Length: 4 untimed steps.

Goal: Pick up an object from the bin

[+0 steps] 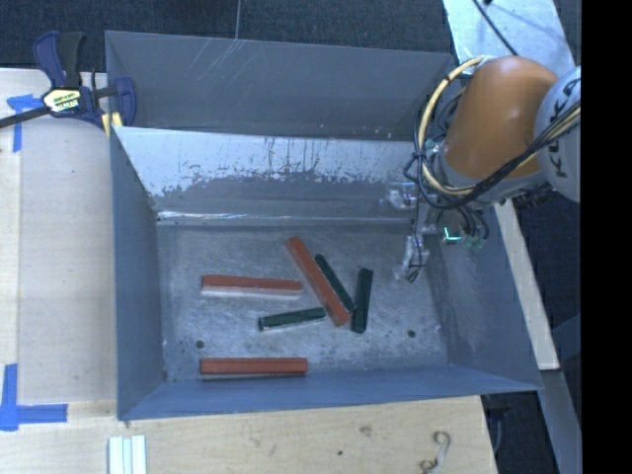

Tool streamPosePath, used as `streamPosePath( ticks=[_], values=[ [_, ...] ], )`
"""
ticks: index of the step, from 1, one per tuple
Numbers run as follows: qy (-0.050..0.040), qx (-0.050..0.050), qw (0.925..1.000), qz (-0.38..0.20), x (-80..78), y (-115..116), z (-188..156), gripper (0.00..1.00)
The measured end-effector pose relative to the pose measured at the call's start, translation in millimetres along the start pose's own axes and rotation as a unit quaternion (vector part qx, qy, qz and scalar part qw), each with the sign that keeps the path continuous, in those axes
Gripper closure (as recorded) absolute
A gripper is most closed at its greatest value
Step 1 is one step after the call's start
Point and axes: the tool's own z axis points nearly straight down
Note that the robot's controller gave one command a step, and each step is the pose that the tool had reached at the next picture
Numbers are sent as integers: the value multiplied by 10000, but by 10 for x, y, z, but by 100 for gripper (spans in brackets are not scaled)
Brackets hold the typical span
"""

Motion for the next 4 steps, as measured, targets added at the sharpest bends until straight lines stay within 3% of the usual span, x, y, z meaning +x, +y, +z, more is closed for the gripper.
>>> streamPosePath(
  ticks=[1,2,3,4],
  values=[
    [-10,0,9769,-2138,781,557,810,0],
    [-47,-10,9782,-2074,383,1052,487,0],
    [25,-12,9788,-2046,1071,1203,519,0],
    [-20,-4,9745,-2245,340,1260,822,0]
  ],
)
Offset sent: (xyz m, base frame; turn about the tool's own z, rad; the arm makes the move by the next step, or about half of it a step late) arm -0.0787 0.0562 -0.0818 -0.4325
